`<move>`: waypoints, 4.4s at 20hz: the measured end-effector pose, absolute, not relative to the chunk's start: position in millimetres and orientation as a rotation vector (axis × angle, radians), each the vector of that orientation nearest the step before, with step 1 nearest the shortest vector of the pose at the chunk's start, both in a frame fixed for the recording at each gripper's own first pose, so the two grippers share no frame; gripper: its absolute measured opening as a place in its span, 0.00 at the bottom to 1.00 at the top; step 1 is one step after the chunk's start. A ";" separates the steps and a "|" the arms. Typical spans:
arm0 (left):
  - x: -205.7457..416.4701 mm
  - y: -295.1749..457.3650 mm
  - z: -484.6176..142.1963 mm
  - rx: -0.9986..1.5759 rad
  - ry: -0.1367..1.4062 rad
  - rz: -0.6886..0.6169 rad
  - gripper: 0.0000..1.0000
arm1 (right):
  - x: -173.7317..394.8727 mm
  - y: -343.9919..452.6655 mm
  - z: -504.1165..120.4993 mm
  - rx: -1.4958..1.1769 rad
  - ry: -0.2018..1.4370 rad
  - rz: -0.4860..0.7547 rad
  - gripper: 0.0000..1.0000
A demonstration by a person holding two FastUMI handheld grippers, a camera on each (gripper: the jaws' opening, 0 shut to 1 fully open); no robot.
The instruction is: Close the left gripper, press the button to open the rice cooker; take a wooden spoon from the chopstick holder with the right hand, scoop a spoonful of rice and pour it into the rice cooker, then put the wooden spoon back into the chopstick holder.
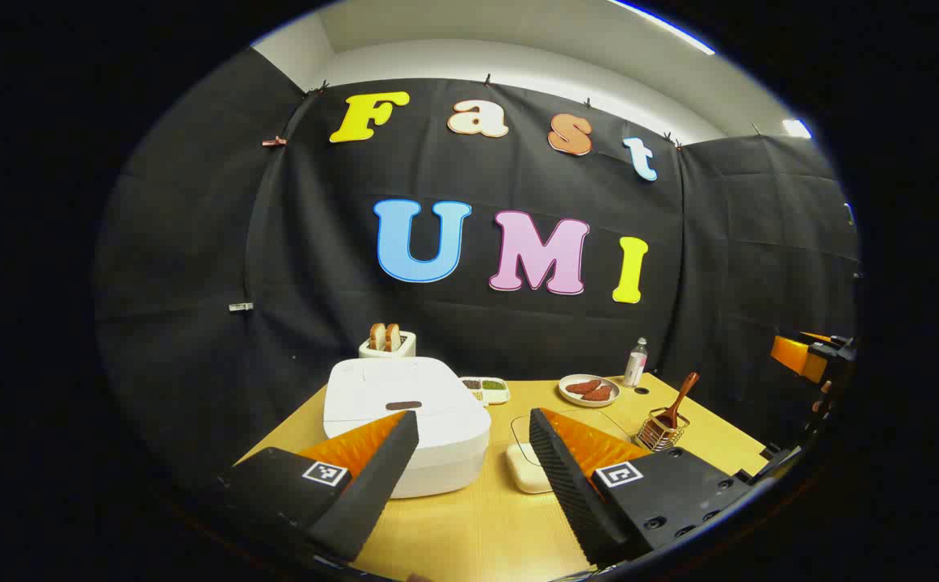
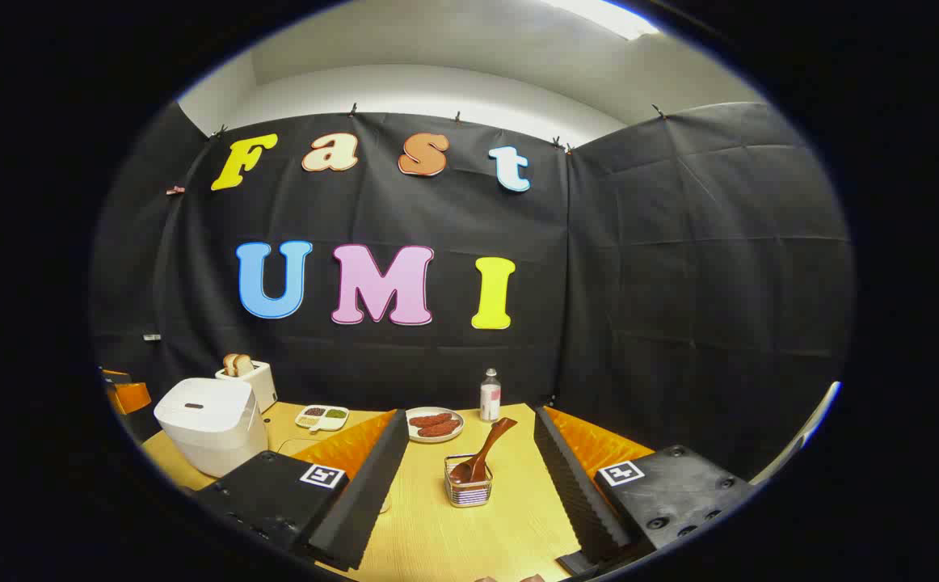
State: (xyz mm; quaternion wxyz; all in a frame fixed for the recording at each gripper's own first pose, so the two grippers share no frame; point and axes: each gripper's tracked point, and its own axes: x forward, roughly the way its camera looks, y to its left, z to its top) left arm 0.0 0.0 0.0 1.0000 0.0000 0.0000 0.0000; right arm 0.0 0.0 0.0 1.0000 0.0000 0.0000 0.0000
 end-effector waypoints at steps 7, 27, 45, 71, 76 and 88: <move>-3.9 14.4 0.3 0.003 0.001 0.022 0.95 | -3.3 17.1 -1.9 0.005 0.012 0.040 0.98; 54.3 60.3 41.6 0.049 0.007 0.068 0.95 | -21.0 4.8 -17.4 0.016 0.056 -0.007 0.98; 185.8 95.3 -15.7 -0.061 0.287 -0.017 0.09 | -47.3 -21.2 -31.4 0.001 0.131 -0.130 0.98; 189.2 90.2 40.7 0.025 0.091 0.071 0.07 | -17.0 5.5 -28.1 -0.048 0.142 -0.051 0.98; 144.6 58.6 69.7 0.023 0.001 0.048 0.07 | 24.8 -5.3 -23.8 -0.033 0.126 -0.019 0.98; 85.5 0.2 14.0 -0.034 0.105 0.215 0.69 | 168.9 -45.3 -75.9 0.044 0.258 0.089 0.98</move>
